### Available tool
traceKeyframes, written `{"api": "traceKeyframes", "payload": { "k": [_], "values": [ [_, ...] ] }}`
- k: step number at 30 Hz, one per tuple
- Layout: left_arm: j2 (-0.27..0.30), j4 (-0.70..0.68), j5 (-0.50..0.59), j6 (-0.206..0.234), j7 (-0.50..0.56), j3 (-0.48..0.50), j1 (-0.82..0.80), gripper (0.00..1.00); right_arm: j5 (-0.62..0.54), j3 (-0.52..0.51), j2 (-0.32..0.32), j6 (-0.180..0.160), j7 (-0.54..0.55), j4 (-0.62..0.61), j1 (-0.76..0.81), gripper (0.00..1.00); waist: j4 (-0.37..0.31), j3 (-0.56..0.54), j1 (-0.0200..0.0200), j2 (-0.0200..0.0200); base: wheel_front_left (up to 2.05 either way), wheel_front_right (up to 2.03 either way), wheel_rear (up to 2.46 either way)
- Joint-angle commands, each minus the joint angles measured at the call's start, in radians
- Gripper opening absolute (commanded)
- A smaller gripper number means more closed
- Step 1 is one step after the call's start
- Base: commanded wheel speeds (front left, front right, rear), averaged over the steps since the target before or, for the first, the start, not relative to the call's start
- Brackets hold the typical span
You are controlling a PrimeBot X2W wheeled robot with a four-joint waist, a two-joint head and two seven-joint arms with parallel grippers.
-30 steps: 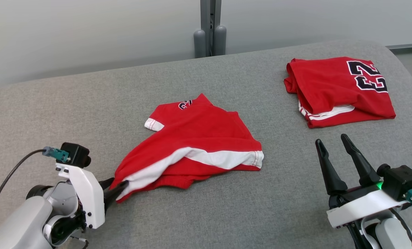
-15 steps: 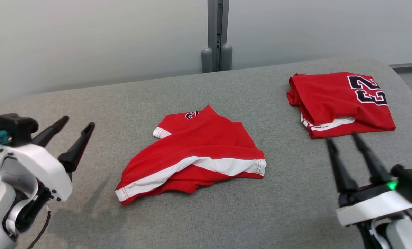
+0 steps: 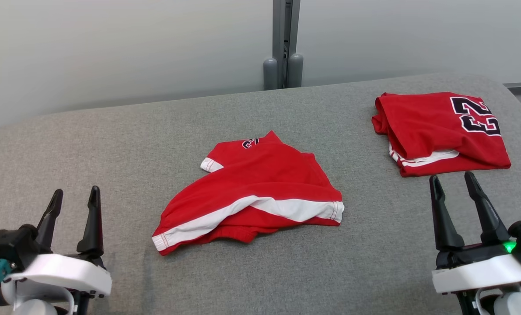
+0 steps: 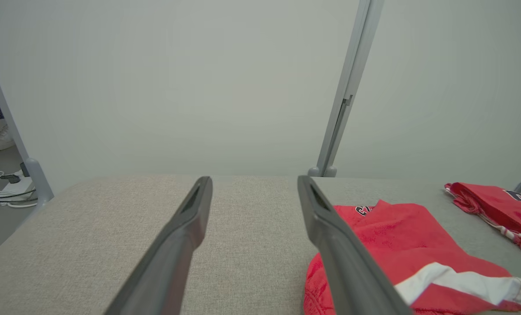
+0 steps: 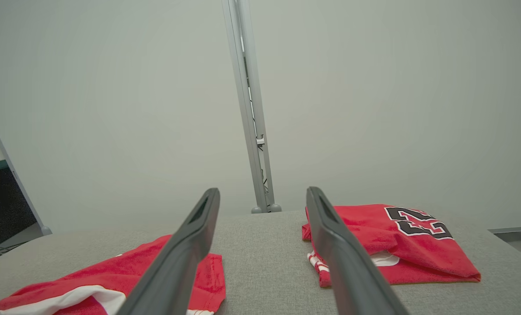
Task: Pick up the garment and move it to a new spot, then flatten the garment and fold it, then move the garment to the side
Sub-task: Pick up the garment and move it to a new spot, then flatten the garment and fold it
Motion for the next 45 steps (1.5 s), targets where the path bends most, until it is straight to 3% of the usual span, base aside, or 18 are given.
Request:
{"api": "traceKeyframes", "payload": {
  "k": [1,4,8,14,26,45],
  "values": [
    [-0.028,-0.002,0.044,0.023,-0.008,0.029,0.024,1.0,-0.02,-0.011,0.011,0.0,0.0,-0.01,0.016,1.0,0.001,-0.002,0.0,0.0,0.0,0.0,0.0],
    [-0.138,-0.068,0.22,0.041,-0.008,0.131,0.095,1.0,-0.047,-0.022,0.031,0.0,0.0,-0.034,0.042,1.0,0.005,-0.012,0.0,0.0,0.0,0.0,0.0],
    [-0.238,-0.095,0.346,-0.005,-0.008,0.189,0.166,1.0,-0.071,-0.022,0.031,0.0,0.0,-0.035,0.067,1.0,0.012,-0.016,0.0,0.0,0.0,0.0,0.0],
    [-0.342,-0.068,0.434,-0.088,-0.008,0.27,0.217,1.0,-0.099,-0.028,0.046,0.0,0.0,-0.039,0.072,1.0,0.016,-0.013,0.0,0.0,0.0,0.0,0.0],
    [-0.437,-0.035,0.543,-0.204,-0.008,0.384,0.209,1.0,-0.117,-0.038,0.049,0.0,0.0,-0.045,0.065,1.0,0.016,-0.007,0.0,0.0,0.0,0.0,0.0],
    [-0.505,0.009,0.616,-0.288,-0.008,0.459,0.194,1.0,-0.113,-0.033,0.051,0.0,0.0,-0.032,0.066,1.0,0.02,-0.012,0.0,0.0,0.0,0.0,0.0]
  ]
}}
